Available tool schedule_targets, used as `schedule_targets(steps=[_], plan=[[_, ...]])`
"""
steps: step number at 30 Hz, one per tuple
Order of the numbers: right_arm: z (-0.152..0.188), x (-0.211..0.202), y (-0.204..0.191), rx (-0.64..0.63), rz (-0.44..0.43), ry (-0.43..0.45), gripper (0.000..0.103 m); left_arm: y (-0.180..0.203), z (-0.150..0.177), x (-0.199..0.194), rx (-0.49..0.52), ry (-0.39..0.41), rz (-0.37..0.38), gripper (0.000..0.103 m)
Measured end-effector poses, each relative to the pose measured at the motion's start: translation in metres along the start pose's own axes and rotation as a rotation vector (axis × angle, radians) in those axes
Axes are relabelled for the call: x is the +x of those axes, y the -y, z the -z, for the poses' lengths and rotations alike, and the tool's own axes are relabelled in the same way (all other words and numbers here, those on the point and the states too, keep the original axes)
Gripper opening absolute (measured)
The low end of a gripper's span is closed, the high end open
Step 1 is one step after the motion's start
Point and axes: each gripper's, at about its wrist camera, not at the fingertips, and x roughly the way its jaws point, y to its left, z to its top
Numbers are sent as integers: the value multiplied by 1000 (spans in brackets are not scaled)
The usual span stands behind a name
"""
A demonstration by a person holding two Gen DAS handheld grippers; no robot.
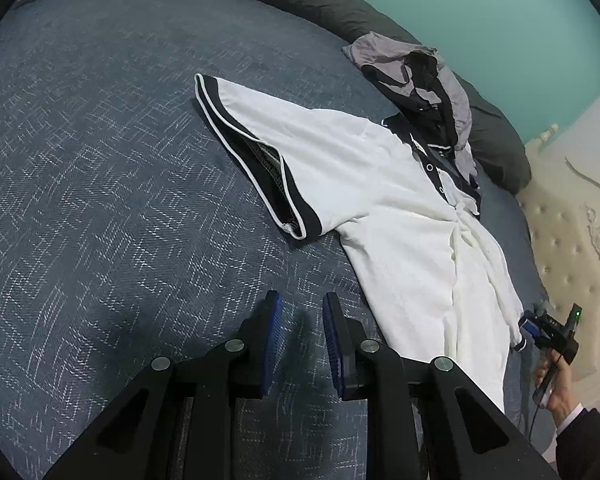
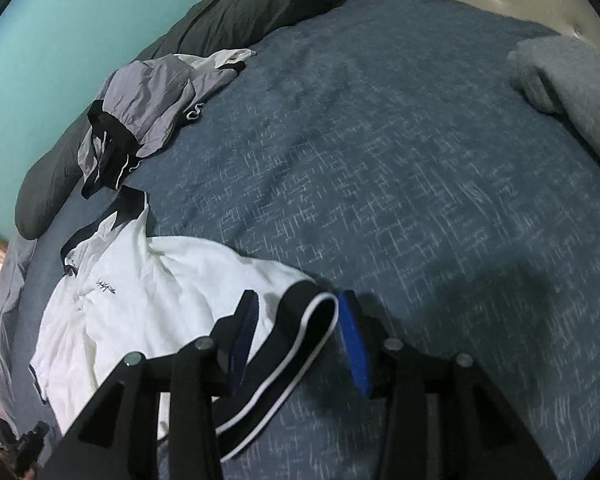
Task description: Fold clothes
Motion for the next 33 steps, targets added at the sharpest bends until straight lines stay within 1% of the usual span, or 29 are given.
schedule_targets(steps=[1,2,3,6,10,15,20,21,23,29,32,33], plan=[[0,2,-1,-9,2,-2,35,0,0,1,3,-2,-1,23],[0,4,-1,-18,5,-6,19,1,0,1,5,-4,-1,23],[0,6,-1,-23,12,-15,9,1,1,2,7,-5,-1,23],[-2,7,3,-20,18,-11,2,3,1,2,13,-7,-1,23],[-13,1,11,-7,40,23,1,3,1,3,17,-9,-5,23],[-37,-6,21,24,65,64,1,3,1,5,23,-14,-10,23],[-54,-9,18,34,75,105,1,2,0,5,22,-14,-13,23],[-55,-6,18,41,74,102,1,1,0,6,22,-15,-13,23],[-55,4,20,52,97,62,1,1,-1,6,22,-17,-13,23],[-44,22,28,47,140,-23,1,-2,-3,5,19,-10,-12,23],[-42,29,28,39,129,-64,2,-3,-5,3,17,-3,-13,23],[-43,27,28,39,122,-56,2,-3,-5,3,18,-2,-14,23]])
